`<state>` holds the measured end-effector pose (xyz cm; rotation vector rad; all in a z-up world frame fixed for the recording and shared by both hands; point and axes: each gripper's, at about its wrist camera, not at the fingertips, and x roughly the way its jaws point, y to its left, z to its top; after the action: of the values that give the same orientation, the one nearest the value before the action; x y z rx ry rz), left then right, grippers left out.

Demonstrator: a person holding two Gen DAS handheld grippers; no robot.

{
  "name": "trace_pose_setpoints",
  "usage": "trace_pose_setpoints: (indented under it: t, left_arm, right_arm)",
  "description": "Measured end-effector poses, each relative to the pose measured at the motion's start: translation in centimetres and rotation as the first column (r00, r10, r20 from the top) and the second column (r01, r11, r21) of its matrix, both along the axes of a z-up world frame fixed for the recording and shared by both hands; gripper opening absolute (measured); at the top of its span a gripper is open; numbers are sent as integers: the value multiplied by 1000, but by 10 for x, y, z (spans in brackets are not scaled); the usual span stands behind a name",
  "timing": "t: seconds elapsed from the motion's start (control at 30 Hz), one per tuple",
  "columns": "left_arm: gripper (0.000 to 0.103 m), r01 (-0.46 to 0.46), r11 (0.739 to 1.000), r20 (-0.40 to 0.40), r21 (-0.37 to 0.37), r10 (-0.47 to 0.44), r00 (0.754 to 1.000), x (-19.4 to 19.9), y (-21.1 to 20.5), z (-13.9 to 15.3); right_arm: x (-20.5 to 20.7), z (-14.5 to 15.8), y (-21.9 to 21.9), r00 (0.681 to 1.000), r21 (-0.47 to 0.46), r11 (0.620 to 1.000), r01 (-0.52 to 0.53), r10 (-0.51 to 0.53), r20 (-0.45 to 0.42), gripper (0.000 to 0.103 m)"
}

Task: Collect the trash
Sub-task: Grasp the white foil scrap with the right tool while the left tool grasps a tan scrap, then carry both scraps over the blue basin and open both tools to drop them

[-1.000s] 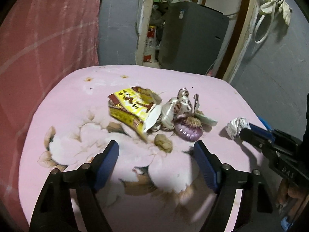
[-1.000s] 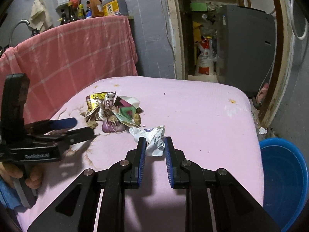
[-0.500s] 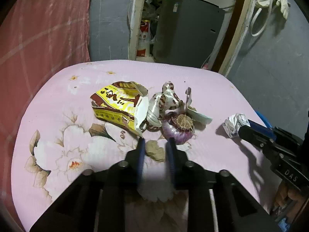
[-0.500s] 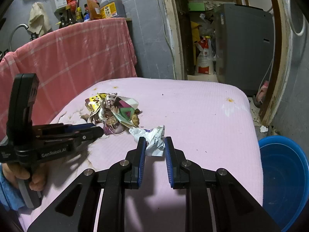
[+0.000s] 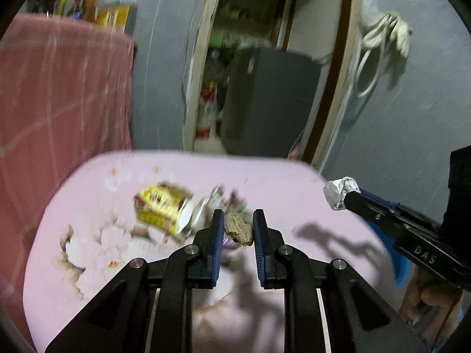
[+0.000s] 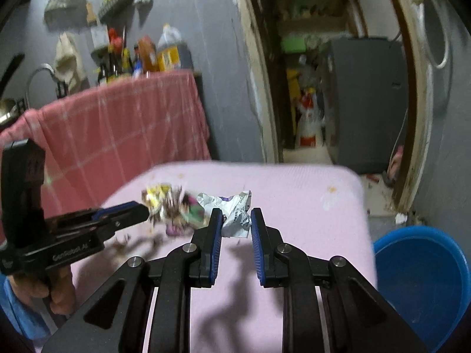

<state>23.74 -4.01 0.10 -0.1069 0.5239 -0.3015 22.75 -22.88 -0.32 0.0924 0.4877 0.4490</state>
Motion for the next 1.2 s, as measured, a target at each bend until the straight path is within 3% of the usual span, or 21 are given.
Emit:
trace_pose_setpoints:
  t: [0.27,0.43,0.57,0.83,1.2]
  left_arm:
    - [16,20,997,189,-70,-6,982,-15,-27,38]
    - [16,61,996,281,-70,-39,959,-20,-55,61]
    - [16,112,991,321,-75,-82,944,-22,-79,72]
    - [16,212,975,308,-60,-184,934,-12,-135,70]
    - [16,307,950,121,-57,-299,947,22,-191,42]
  right_arm:
    - [-32,36,-37,965,83,990,116,-132,229,17]
    - [-54,53,-66,906,128,972,197,-231,356,17]
    - [-66,59,-87,865,148,954,262,-300,403,17]
    - [-67,54,-132,827,165,909,382,-416,378,17]
    - [-55,26,-178,831,168,857,487,-513,213,19]
